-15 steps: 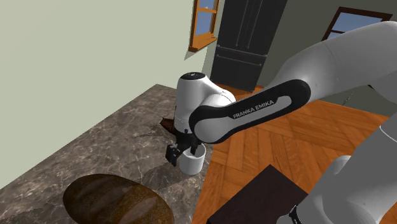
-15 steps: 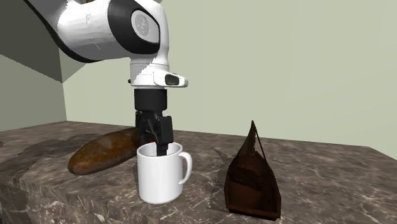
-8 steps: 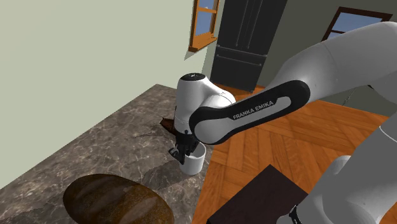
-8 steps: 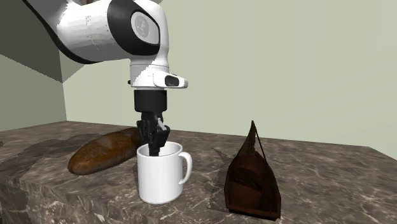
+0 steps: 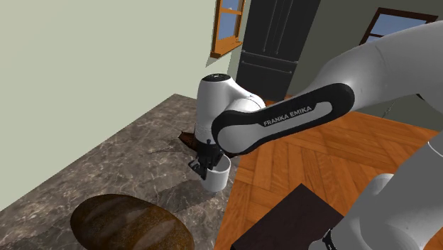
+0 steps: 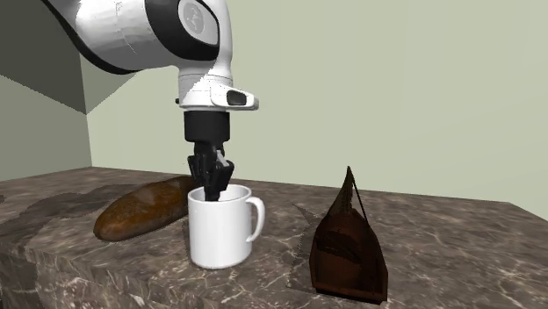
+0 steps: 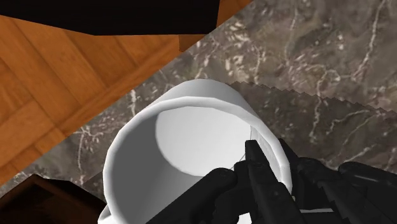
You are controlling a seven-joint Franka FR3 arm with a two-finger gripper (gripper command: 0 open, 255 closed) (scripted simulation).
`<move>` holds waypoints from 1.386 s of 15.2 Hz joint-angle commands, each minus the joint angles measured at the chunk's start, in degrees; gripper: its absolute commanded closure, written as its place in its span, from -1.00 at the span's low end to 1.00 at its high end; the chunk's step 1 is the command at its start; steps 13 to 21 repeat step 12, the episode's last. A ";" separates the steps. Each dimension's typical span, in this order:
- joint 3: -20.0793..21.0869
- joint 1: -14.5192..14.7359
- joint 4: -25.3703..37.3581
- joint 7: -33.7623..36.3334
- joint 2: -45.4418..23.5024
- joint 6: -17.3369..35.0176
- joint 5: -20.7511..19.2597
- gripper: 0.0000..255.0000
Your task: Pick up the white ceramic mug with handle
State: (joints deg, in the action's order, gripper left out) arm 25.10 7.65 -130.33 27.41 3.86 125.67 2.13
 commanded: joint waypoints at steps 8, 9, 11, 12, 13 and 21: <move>-0.48 -0.04 3.99 -1.10 3.32 -7.05 1.37 1.00; -0.54 -0.05 4.48 -1.19 3.63 -7.83 1.48 1.00; -0.61 -0.05 5.06 -1.29 3.98 -8.73 1.60 1.00; -0.61 -0.05 5.06 -1.29 3.97 -8.73 1.59 1.00; -0.61 -0.05 5.06 -1.29 3.97 -8.73 1.59 1.00; -0.61 -0.05 5.06 -1.29 3.97 -8.73 1.59 1.00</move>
